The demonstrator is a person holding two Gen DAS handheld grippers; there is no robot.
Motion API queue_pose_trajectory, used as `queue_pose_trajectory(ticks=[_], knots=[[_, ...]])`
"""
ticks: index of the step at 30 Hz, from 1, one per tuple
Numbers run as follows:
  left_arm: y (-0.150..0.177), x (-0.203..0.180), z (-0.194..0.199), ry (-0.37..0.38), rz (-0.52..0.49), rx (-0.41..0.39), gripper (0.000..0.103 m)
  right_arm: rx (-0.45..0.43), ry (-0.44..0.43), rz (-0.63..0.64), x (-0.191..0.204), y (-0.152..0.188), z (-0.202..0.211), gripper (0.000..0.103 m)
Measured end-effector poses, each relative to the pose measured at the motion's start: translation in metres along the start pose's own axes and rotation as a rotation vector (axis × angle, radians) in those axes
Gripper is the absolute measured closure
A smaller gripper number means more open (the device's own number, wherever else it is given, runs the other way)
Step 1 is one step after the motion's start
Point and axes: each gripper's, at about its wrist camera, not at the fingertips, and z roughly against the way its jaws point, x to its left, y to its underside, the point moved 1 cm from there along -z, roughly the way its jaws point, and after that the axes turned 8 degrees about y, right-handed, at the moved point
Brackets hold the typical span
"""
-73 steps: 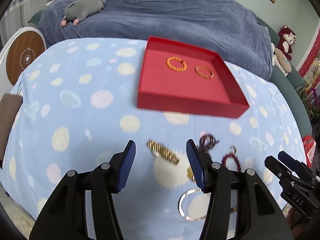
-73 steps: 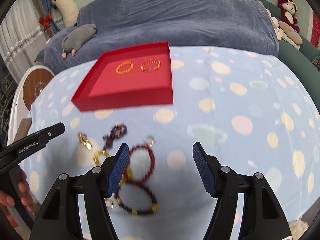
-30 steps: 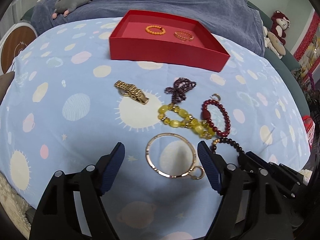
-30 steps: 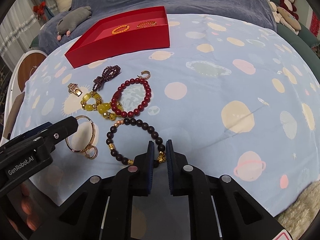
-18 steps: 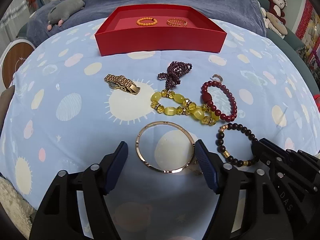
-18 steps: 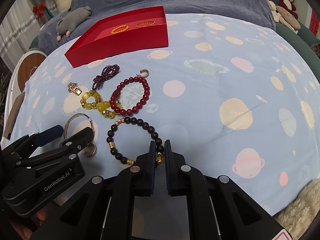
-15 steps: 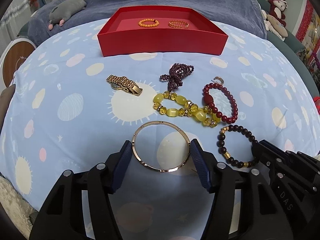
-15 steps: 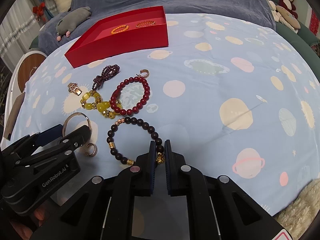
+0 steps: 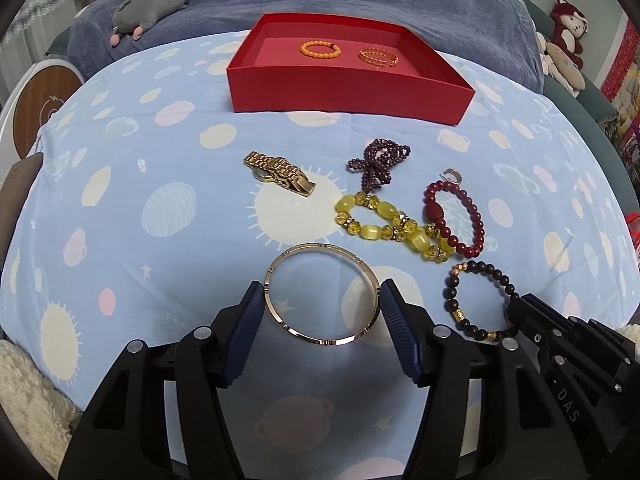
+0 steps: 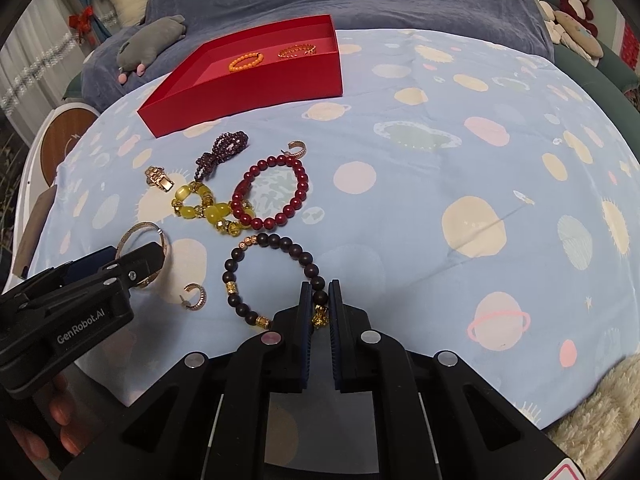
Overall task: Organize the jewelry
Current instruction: 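Grasp the rose-gold bangle with the left tool while the right tool grasps the black bead bracelet, then place the rose-gold bangle and black bead bracelet in the red tray, open both tools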
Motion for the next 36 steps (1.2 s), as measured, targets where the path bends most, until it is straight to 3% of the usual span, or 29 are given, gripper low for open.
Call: queue_pose_trajectory(ticks=[21,36], knots=[[-0.010,0.024,0.043,0.017,0.059,-0.058,0.046,-0.087,-0.038,-0.021,-0.011,-0.010,0.050,0.096],[-0.043,0.033,0.061,0.039,0.074,-0.088,0.046,-0.155,-0.067,-0.052,-0.013,-0.051,0.075,0.096]])
